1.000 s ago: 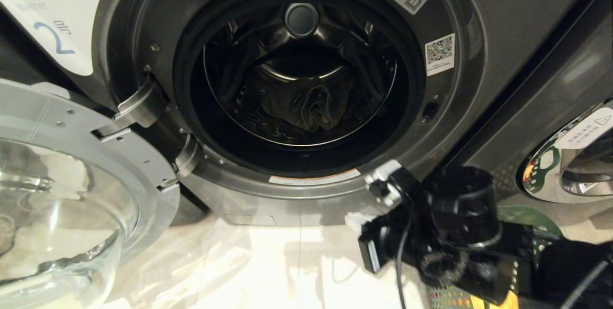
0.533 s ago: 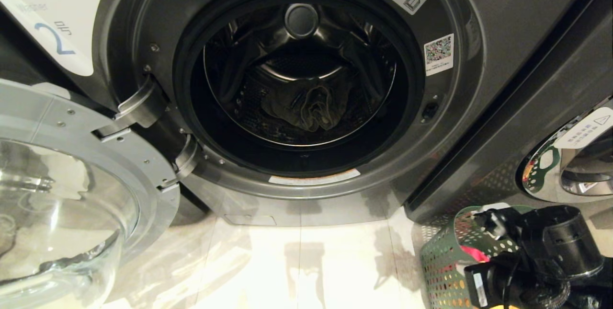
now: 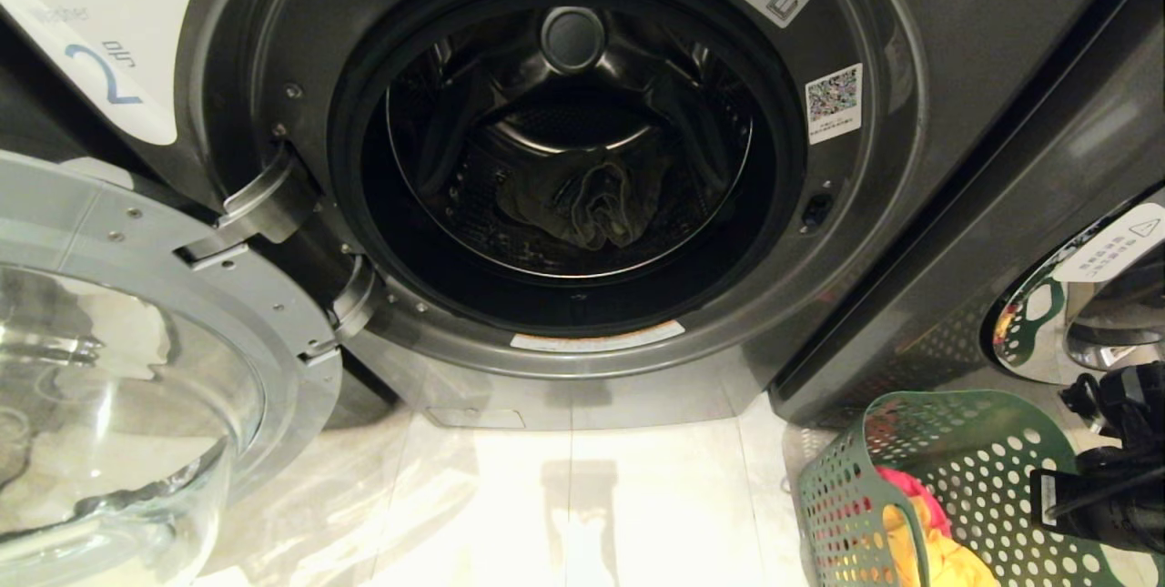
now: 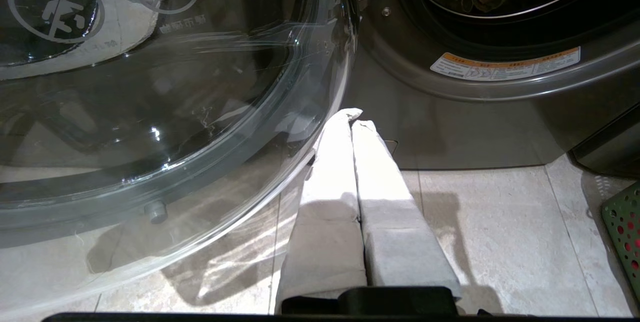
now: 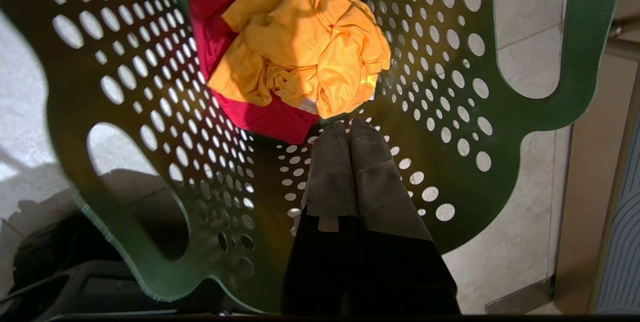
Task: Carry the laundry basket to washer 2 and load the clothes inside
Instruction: Place the clothes into the washing machine
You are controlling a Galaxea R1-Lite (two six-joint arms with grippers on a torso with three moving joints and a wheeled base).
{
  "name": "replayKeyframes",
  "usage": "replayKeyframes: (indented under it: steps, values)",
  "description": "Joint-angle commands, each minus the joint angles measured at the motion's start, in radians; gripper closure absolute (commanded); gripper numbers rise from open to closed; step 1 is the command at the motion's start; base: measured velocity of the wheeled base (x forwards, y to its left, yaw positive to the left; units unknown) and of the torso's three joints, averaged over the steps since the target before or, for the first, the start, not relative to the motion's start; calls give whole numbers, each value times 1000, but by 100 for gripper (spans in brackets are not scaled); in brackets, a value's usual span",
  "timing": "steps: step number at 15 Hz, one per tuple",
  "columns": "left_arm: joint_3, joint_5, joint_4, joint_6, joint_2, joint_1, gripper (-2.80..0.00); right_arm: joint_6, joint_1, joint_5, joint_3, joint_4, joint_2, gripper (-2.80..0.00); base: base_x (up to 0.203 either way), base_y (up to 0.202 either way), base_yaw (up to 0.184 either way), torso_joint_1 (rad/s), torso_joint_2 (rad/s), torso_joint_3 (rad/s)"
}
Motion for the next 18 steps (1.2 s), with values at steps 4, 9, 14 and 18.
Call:
replayKeyframes:
  steps: [4,9,14,18]
  values:
    - [40,0,-1,-1,2,0,0,-9,-108,46,-40,-1,166,-280,0,0,0,0,0,0]
    - [40,0,-1,0,2,0,0,-15,-108,121,-42,-1,334,-280,0,0,0,0,0,0]
    - [40,0,-1,-1,2,0,0,-198,-133,155,-38,-32,548,-280,0,0,0,0,0,0]
    - [40,0,-1,1,2,0,0,-233,-149,202,-43,-121,736,-280,0,0,0,0,0,0]
